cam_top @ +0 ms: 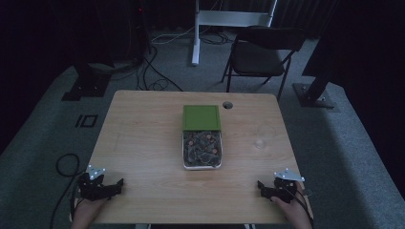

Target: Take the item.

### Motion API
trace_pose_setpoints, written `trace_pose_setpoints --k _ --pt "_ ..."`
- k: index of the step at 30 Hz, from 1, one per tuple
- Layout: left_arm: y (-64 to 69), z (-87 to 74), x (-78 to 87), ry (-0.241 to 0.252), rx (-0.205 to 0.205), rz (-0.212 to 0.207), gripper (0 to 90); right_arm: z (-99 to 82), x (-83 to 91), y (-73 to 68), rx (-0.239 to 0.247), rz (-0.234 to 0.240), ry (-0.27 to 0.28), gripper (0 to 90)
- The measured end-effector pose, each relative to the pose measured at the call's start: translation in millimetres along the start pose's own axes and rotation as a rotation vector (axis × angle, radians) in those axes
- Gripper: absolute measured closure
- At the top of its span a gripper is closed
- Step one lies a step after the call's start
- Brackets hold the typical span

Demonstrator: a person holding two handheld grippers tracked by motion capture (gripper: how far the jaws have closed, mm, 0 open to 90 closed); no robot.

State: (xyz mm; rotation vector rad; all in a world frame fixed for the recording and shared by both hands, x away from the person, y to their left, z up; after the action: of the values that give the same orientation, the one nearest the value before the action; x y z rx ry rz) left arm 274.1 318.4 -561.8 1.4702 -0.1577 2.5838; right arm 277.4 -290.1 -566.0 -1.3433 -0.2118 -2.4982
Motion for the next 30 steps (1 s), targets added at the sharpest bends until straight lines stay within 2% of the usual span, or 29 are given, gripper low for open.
trace_pose_setpoints --k 5,11,18,30 --pt "-0.1 0.2 -0.1 0.000 0.000 -0.001 1.7 0.0 0.0 0.1 0.000 0.000 0.001 12.0" --pt "-0.1 0.3 -0.3 0.000 0.001 -0.001 1.6 0.1 1.7 3.2 -0.056 0.019 0.016 13.5" --pt "-0.1 0.4 -0.3 0.000 0.000 -0.001 1.6 2.6 3.5 1.3 -0.038 0.003 0.006 13.6" --pt "-0.1 0.4 -0.3 0.000 0.001 -0.001 1.6 20.0 10.9 -9.3 -0.021 -0.010 0.037 13.5"
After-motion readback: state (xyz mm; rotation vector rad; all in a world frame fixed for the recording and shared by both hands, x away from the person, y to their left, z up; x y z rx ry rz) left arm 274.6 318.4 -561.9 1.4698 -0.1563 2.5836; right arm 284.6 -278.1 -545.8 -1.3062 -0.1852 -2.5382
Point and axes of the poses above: each handheld gripper's, and its own axes: x roughly backward along the jaws, z roughly out of its top, y roughly to its right, the point moved 2 cm from there along -x, roughly forward along the jaws, and after that the axes turned 13 degrees about -y, right-handed, at the moved point
